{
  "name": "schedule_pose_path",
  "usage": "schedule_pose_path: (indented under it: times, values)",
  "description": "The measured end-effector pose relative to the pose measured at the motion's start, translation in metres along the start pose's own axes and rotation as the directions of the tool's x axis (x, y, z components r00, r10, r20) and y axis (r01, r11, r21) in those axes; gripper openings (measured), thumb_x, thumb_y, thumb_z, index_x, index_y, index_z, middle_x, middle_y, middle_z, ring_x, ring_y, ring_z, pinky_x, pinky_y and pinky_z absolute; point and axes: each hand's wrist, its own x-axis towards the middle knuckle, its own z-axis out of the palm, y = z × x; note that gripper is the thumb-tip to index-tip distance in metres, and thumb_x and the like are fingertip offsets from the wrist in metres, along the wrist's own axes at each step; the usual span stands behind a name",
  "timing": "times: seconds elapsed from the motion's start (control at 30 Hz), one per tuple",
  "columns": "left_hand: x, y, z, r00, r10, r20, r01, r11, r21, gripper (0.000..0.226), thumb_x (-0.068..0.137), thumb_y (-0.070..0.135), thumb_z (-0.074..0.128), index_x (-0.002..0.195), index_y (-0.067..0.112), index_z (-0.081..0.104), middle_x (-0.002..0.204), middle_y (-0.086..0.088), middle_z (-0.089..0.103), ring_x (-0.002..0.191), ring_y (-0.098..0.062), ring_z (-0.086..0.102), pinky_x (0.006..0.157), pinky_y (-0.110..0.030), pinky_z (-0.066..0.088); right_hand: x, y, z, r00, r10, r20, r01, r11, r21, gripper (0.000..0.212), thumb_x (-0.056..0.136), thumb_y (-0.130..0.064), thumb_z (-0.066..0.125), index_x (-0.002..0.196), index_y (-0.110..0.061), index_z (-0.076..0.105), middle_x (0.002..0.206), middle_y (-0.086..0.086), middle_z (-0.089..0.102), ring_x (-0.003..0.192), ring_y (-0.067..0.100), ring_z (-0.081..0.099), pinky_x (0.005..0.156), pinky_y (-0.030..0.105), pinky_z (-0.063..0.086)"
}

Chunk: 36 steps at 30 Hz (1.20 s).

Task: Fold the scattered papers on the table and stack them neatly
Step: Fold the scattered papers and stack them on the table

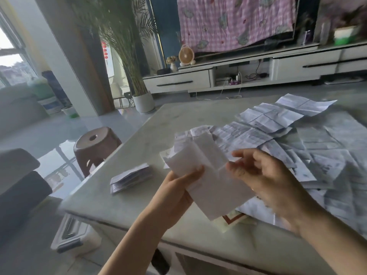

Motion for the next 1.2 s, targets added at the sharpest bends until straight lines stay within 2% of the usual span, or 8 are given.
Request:
schedule_pose_path:
  times: [0.13, 0.27, 0.43, 0.57, 0.73, 0.9, 1.07, 1.2]
  values:
    - [-0.005, -0.002, 0.008, 0.999, -0.003, 0.048, -0.001, 0.996, 0.094, 0.018, 0.079, 0.005, 0.065, 0.097, 0.006, 0.067, 0.091, -0.008, 0.073, 0.081, -0.017, 0.07, 0.068, -0.027, 0.056, 0.002, 0.003, -0.003, 0.999, 0.016, 0.034, -0.016, 1.0, 0.006, 0.014, 0.075, -0.02, 0.072, 0.083, -0.01, 0.067, 0.079, 0.007, 0.069, 0.064, 0.007, 0.06, 0.054, 0.013, 0.047]
    - [-0.008, -0.003, 0.005, 0.999, -0.001, 0.045, -0.011, 0.964, 0.267, 0.02, 0.075, 0.013, 0.064, 0.093, 0.008, 0.072, 0.097, -0.012, 0.072, 0.085, -0.022, 0.07, 0.069, -0.032, 0.056, 0.006, 0.01, -0.009, 0.998, 0.027, -0.064, -0.024, 0.999, 0.045, 0.01, 0.08, -0.017, 0.069, 0.076, -0.011, 0.063, 0.069, -0.001, 0.064, 0.062, 0.007, 0.057, 0.056, 0.016, 0.044]
    - [-0.012, 0.005, 0.014, 1.0, -0.017, -0.005, 0.018, 0.965, 0.263, 0.025, 0.087, -0.001, 0.051, 0.081, 0.011, 0.072, 0.079, -0.006, 0.072, 0.068, -0.015, 0.068, 0.056, -0.027, 0.054, 0.003, 0.009, -0.012, 0.986, 0.154, 0.072, -0.164, 0.971, 0.174, 0.005, 0.087, -0.011, 0.059, 0.082, -0.011, 0.06, 0.07, 0.002, 0.067, 0.059, 0.009, 0.061, 0.05, 0.016, 0.045]
    - [-0.016, 0.012, 0.015, 0.999, -0.039, -0.032, 0.046, 0.965, 0.26, 0.04, 0.084, -0.008, 0.043, 0.075, 0.015, 0.074, 0.075, -0.006, 0.069, 0.061, -0.016, 0.064, 0.054, -0.029, 0.055, 0.001, 0.006, -0.016, 0.971, 0.154, 0.184, -0.19, 0.961, 0.2, 0.018, 0.085, 0.004, 0.05, 0.084, -0.011, 0.061, 0.062, 0.002, 0.063, 0.05, 0.008, 0.056, 0.047, 0.016, 0.044]
    - [-0.019, 0.015, 0.016, 0.991, -0.137, -0.002, 0.137, 0.985, 0.102, 0.023, 0.079, 0.023, 0.047, 0.085, 0.006, 0.062, 0.068, -0.01, 0.068, 0.056, -0.024, 0.065, 0.062, -0.038, 0.054, 0.001, 0.012, -0.018, 0.993, 0.024, 0.115, -0.039, 0.991, 0.131, 0.038, 0.087, 0.016, 0.038, 0.065, -0.011, 0.053, 0.055, -0.007, 0.055, 0.047, 0.0, 0.05, 0.043, 0.011, 0.038]
    - [-0.026, 0.01, 0.018, 0.965, -0.25, 0.077, 0.224, 0.942, 0.25, 0.031, 0.078, 0.03, 0.056, 0.101, 0.01, 0.065, 0.085, -0.015, 0.071, 0.077, -0.032, 0.07, 0.059, -0.035, 0.059, 0.001, 0.017, -0.012, 0.986, -0.166, 0.019, 0.167, 0.979, -0.119, 0.043, 0.085, 0.017, 0.042, 0.062, -0.016, 0.058, 0.054, -0.015, 0.058, 0.051, -0.004, 0.052, 0.048, 0.006, 0.036]
    - [-0.028, 0.01, 0.014, 0.993, -0.114, 0.02, 0.095, 0.9, 0.427, 0.015, 0.092, 0.012, 0.051, 0.099, 0.012, 0.064, 0.076, -0.011, 0.072, 0.07, -0.028, 0.071, 0.046, -0.026, 0.053, 0.002, 0.004, -0.019, 0.999, -0.028, 0.019, 0.025, 0.986, 0.162, 0.034, 0.091, 0.003, 0.031, 0.089, -0.012, 0.062, 0.078, 0.001, 0.073, 0.065, 0.01, 0.063, 0.06, 0.022, 0.049]
    - [-0.029, 0.006, 0.02, 0.996, -0.083, 0.04, 0.046, 0.825, 0.563, 0.017, 0.094, 0.007, 0.05, 0.092, 0.016, 0.065, 0.066, -0.005, 0.071, 0.06, -0.021, 0.07, 0.044, -0.027, 0.054, 0.0, 0.005, -0.019, 0.992, 0.001, 0.123, 0.009, 0.997, -0.079, 0.012, 0.091, -0.021, 0.053, 0.098, -0.02, 0.064, 0.087, 0.0, 0.072, 0.083, 0.01, 0.065, 0.074, 0.022, 0.047]
